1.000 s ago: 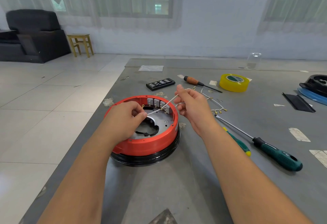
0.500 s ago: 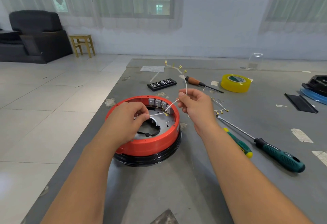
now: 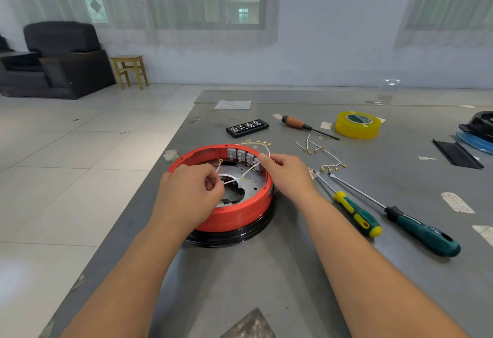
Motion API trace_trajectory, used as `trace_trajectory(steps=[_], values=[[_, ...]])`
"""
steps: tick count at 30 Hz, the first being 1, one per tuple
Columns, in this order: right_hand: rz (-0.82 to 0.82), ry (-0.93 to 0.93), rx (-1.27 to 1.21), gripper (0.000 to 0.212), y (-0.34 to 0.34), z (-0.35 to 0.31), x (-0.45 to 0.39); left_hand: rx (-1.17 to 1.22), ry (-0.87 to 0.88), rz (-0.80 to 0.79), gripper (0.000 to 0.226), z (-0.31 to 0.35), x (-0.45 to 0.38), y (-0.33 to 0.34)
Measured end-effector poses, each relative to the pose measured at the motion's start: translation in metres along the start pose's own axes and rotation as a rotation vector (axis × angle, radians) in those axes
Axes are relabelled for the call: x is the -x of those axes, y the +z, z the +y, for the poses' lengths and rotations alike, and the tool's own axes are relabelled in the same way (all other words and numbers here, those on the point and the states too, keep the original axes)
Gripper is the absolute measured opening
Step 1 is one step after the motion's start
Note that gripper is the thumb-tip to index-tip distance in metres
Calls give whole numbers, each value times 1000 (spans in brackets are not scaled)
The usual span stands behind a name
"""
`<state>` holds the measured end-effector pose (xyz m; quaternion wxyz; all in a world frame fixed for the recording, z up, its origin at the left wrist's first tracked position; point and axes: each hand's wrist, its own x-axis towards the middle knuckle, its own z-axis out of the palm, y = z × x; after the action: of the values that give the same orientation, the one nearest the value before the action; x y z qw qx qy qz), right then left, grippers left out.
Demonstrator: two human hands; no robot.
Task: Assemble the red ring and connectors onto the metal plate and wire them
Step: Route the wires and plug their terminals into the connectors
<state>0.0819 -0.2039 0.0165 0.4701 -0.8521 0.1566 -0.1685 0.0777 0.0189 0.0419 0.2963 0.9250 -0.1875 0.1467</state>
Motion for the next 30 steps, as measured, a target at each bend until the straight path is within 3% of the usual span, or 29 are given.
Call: trace_trajectory(steps=[7,10,12,14,18,22,30], values=[[-47,-18,146,44,-2,-3,-3,114,-106,49,17,-4,7,5],[153,-64,225,58,-1,-7,1,126,-107,82,17,-8,7,10],[243,-297,228,39,-1,-16,7,132,-98,96,17,-11,7,13],[170,-519,234,15,1,-27,14,136,-77,108,14,-14,6,14],[-102,-719,313,9,12,-43,28,144,-52,120,10,-15,7,14],[-217,-675,253,10,19,-44,30,198,-56,120,9,-14,8,12],[-261,-598,165,7,21,-40,27,281,-68,140,11,-13,10,9]])
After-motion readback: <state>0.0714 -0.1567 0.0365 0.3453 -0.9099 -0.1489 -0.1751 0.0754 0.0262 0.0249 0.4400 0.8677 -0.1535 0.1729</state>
